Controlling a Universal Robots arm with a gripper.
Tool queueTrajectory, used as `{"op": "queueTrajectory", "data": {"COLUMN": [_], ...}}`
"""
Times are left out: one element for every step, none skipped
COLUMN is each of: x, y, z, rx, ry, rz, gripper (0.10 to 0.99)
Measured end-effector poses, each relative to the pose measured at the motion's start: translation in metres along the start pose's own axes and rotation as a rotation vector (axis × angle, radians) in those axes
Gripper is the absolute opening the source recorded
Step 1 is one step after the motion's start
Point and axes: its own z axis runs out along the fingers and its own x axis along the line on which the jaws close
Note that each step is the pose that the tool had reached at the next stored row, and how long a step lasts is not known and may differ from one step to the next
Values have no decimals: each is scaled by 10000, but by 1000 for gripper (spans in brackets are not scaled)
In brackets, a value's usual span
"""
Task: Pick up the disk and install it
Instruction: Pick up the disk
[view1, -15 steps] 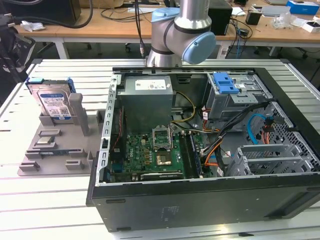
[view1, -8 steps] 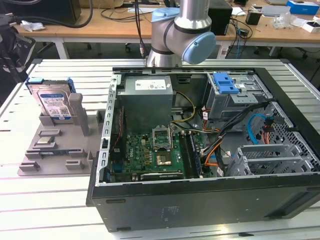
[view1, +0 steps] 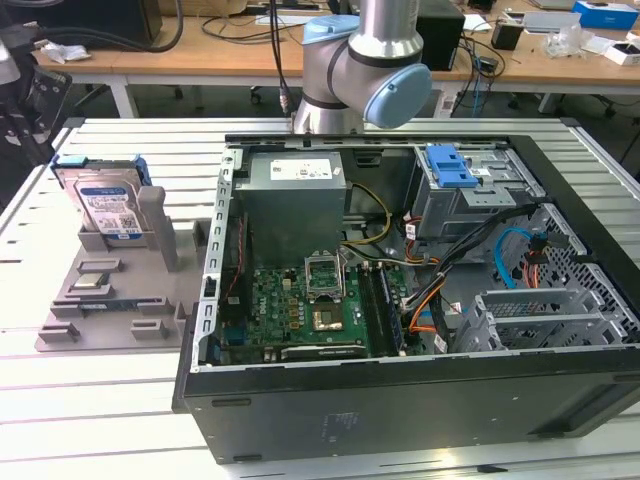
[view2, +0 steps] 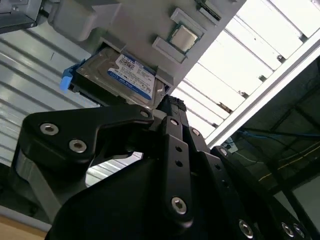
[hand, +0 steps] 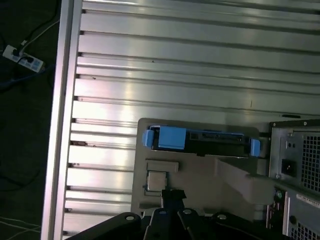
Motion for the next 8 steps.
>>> {"op": "queueTrajectory", "data": {"x": [0, 0, 0, 0, 0, 0, 0, 0], "y": [0, 0, 0, 0, 0, 0, 0, 0], "z": [0, 0, 0, 0, 0, 0, 0, 0], "rx": [-5, -12, -19, -25, -36, -40, -44, -48], "ry": [7, 16, 24, 32, 46, 52, 56, 62], "rz": [-224, -526, -771, -1030, -1499, -1669, -1807, -1990], "gripper": [106, 106, 106, 106, 106, 106, 106, 106]}}
